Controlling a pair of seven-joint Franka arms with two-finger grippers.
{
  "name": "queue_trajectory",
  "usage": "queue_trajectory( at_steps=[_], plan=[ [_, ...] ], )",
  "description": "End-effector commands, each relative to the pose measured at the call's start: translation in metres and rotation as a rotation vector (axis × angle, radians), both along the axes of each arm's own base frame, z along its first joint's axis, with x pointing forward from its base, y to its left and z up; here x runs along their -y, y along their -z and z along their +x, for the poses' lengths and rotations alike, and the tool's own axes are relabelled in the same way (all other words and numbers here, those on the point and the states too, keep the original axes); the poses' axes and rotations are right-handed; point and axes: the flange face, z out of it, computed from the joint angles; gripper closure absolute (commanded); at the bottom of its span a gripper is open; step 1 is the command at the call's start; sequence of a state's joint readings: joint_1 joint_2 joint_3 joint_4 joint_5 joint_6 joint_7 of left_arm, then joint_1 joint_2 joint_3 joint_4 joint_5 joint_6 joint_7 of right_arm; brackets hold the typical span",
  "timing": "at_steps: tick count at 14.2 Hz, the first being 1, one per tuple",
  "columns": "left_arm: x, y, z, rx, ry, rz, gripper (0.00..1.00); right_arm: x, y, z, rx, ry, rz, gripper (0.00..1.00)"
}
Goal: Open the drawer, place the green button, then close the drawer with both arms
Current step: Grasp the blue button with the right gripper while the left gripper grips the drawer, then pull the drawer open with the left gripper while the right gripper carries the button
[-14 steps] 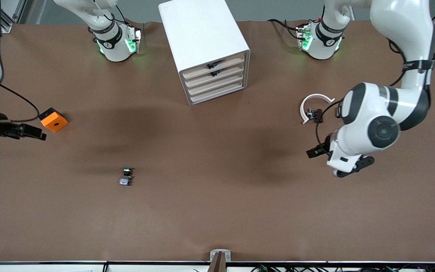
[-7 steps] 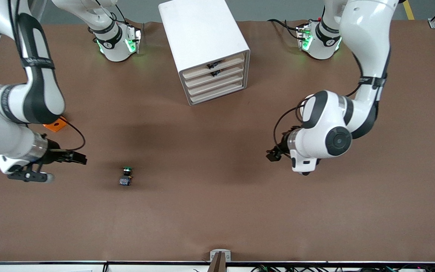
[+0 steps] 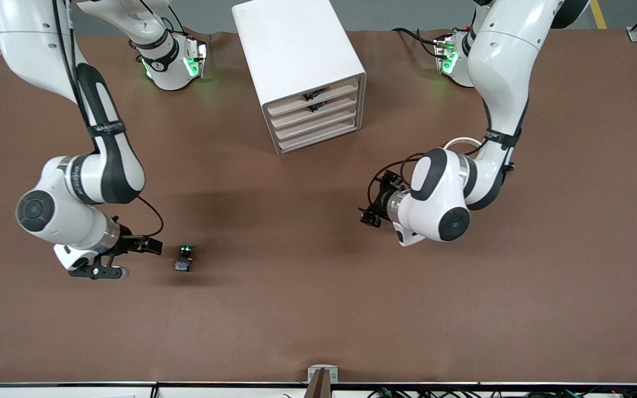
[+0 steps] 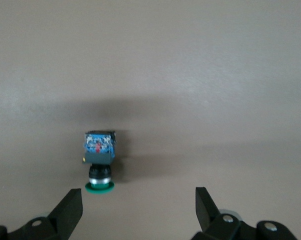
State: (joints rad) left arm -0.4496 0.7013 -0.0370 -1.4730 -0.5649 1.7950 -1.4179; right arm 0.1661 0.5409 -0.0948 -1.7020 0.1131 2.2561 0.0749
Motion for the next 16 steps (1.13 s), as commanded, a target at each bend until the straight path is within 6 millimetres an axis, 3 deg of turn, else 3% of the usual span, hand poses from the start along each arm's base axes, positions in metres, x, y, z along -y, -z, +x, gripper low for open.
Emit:
queue_trajectory(
  at_steps=[1,4,6,10,16],
  plan=[
    [0.026,0.021,-0.012,-0.104,-0.059,0.041,0.00,-0.020,0.027,0.002,0.020,0.017,-0.006,0.00],
    [0.043,0.045,-0.029,-0.243,-0.148,0.097,0.00,-0.032,0.060,0.003,0.049,0.010,-0.014,0.00],
    [0.052,0.059,-0.049,-0.380,-0.177,0.151,0.00,-0.039,0.072,0.003,0.059,0.017,-0.014,0.00],
    [0.057,0.082,-0.074,-0.605,-0.223,0.221,0.00,-0.065,0.085,0.000,0.070,0.033,-0.016,0.00],
    [0.070,0.108,-0.120,-0.804,-0.182,0.384,0.00,-0.062,0.101,0.001,0.075,0.033,-0.021,0.00]
  ],
)
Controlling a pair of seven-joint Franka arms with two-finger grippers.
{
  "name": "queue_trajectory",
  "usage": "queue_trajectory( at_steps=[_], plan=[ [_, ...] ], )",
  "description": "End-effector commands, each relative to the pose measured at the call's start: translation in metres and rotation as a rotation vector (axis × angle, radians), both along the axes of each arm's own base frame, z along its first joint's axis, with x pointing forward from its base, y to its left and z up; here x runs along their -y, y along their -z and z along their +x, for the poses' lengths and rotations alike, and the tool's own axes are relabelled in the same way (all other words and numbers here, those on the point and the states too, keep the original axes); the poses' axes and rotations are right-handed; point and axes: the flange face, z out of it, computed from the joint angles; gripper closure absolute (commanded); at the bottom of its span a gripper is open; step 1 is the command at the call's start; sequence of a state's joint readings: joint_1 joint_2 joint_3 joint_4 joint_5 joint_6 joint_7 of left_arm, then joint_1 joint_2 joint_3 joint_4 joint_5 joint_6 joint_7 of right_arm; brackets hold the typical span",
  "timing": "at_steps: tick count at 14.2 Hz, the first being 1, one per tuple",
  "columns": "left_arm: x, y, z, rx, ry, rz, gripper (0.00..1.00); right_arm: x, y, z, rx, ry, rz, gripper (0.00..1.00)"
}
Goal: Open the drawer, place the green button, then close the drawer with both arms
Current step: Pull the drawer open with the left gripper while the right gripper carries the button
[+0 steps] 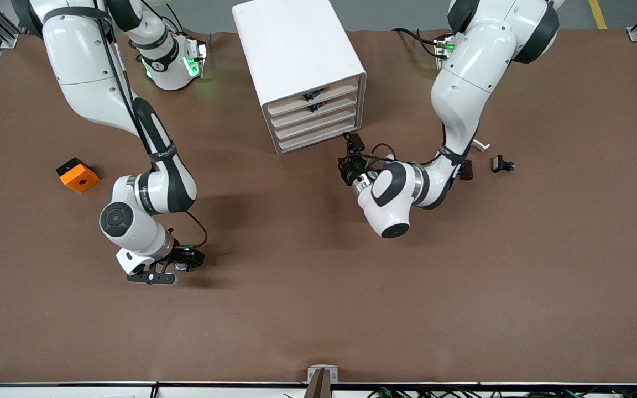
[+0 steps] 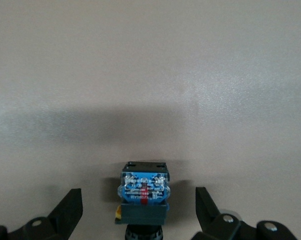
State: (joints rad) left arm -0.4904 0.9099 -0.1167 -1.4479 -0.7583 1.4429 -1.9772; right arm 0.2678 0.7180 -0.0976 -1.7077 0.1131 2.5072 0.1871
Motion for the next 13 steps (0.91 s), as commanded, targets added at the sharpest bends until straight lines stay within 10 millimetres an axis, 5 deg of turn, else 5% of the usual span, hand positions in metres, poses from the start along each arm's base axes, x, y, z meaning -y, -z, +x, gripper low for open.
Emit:
queue_trajectory(
  at_steps=[1,3,7,8,13],
  plan=[
    [0.012,0.006,-0.021,-0.105,0.037,0.054,0.00,0.001,0.003,0.003,0.006,0.015,-0.001,0.00],
    [0.016,0.007,-0.034,-0.148,0.078,0.061,0.19,0.004,0.004,0.006,0.007,0.018,-0.002,0.07],
    [0.017,0.023,-0.050,-0.188,0.098,0.079,0.28,0.005,0.003,0.008,0.004,0.031,0.007,0.91],
    [0.019,0.026,-0.056,-0.197,0.109,0.083,0.31,0.004,0.003,0.008,0.004,0.041,0.010,1.00],
    [0.025,0.039,-0.071,-0.220,0.135,0.094,0.55,-0.005,-0.015,0.014,0.000,0.135,0.022,1.00]
  ],
)
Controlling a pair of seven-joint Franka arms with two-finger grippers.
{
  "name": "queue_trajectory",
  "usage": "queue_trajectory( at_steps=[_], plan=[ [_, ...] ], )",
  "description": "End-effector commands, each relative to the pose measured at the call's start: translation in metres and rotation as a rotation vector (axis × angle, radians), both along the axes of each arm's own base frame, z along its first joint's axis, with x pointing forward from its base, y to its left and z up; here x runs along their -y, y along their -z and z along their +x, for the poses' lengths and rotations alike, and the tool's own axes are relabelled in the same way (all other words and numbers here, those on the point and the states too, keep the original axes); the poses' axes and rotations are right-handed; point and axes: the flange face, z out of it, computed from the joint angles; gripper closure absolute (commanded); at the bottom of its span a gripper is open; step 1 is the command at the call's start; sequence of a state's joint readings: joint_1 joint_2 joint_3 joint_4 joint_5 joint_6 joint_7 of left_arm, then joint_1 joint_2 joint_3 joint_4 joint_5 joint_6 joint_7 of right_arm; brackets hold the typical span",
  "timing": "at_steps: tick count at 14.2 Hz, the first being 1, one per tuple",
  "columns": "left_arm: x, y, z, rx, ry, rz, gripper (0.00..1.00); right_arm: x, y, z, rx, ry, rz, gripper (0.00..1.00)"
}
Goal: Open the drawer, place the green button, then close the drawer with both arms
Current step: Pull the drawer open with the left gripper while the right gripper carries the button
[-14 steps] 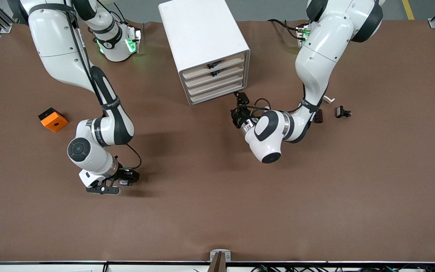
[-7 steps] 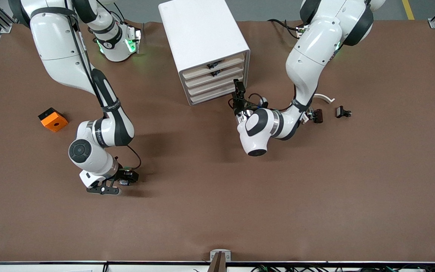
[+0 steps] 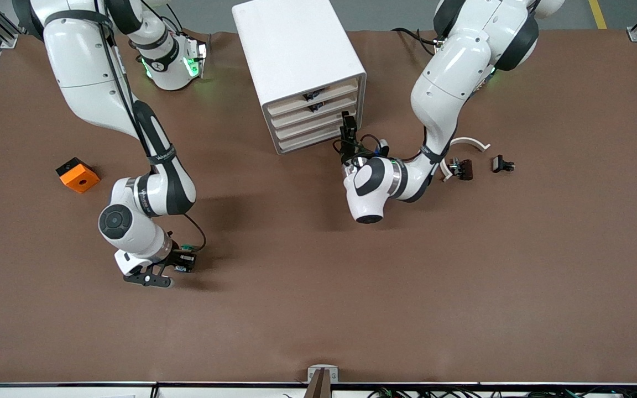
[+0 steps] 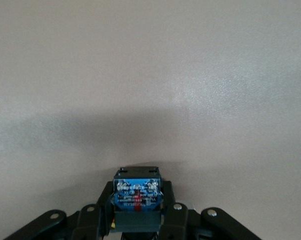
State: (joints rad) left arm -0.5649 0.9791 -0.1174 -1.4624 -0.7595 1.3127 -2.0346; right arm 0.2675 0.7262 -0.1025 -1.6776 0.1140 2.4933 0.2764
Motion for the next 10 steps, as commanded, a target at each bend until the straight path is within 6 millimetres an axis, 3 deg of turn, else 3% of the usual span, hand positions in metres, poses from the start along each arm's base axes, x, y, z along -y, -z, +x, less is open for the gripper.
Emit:
queue_trajectory(
  at_steps=[1,3,6,10],
  plan=[
    [0.007,0.005,-0.010,-0.031,0.012,0.004,0.61,-0.009,-0.015,0.007,-0.020,0.072,0.018,1.00],
    [0.015,0.003,-0.023,-0.073,0.033,-0.012,0.73,-0.028,-0.031,0.006,-0.048,0.118,0.026,1.00],
    [0.018,0.000,-0.026,-0.091,0.037,-0.020,0.94,-0.058,-0.064,-0.004,-0.088,0.206,0.029,1.00],
    [0.015,0.001,-0.022,-0.086,0.030,-0.037,0.97,-0.097,-0.098,-0.019,-0.108,0.292,0.034,1.00]
  ],
)
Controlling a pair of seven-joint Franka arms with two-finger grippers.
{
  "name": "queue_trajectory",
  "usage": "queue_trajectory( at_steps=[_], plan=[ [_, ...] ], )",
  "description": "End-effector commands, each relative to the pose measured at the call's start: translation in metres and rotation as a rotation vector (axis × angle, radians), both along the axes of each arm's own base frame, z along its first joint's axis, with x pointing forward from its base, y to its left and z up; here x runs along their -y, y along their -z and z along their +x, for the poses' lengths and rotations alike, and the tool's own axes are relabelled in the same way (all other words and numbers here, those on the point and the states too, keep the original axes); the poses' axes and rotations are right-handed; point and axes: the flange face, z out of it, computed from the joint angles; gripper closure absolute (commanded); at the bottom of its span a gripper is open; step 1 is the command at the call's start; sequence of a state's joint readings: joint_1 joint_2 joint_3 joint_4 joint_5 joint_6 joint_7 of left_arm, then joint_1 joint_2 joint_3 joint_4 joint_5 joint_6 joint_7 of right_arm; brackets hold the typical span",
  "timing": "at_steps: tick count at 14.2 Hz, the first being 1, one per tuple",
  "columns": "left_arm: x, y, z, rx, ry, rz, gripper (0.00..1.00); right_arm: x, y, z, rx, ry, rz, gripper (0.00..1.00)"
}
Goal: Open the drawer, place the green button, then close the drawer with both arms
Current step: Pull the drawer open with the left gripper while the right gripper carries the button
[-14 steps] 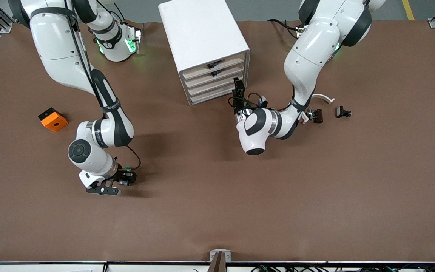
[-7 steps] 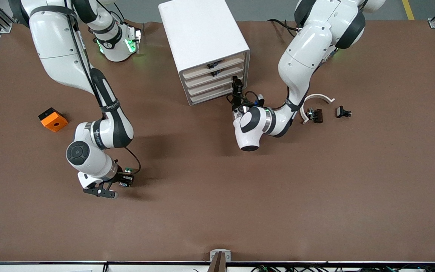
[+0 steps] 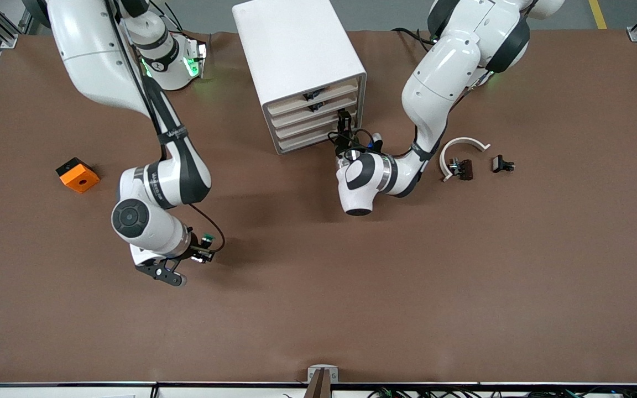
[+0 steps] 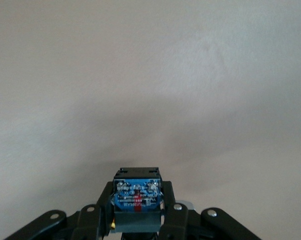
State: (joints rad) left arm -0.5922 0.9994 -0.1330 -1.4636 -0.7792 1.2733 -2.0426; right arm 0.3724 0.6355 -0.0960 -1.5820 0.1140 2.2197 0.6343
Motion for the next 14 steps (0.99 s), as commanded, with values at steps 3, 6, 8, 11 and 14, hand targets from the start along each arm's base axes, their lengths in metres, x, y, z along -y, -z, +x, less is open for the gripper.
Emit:
queue_trajectory(
  at_steps=[3,6,8,11,14],
  plan=[
    [-0.003,-0.006,0.009,-0.016,-0.021,-0.035,0.97,-0.046,-0.029,-0.022,-0.008,0.114,0.005,1.00],
    [-0.012,-0.005,0.020,-0.013,-0.052,-0.037,0.96,-0.079,-0.036,-0.037,-0.009,0.167,0.003,1.00],
    [-0.020,-0.005,0.029,-0.014,-0.077,-0.037,0.96,-0.102,-0.037,-0.047,-0.010,0.199,0.002,1.00],
    [-0.038,-0.001,0.046,-0.016,-0.123,-0.027,0.93,-0.128,-0.038,-0.062,-0.010,0.249,-0.023,1.00],
    [-0.051,-0.001,0.061,-0.009,-0.158,-0.031,0.93,-0.155,-0.041,-0.077,-0.017,0.312,-0.045,1.00]
  ],
)
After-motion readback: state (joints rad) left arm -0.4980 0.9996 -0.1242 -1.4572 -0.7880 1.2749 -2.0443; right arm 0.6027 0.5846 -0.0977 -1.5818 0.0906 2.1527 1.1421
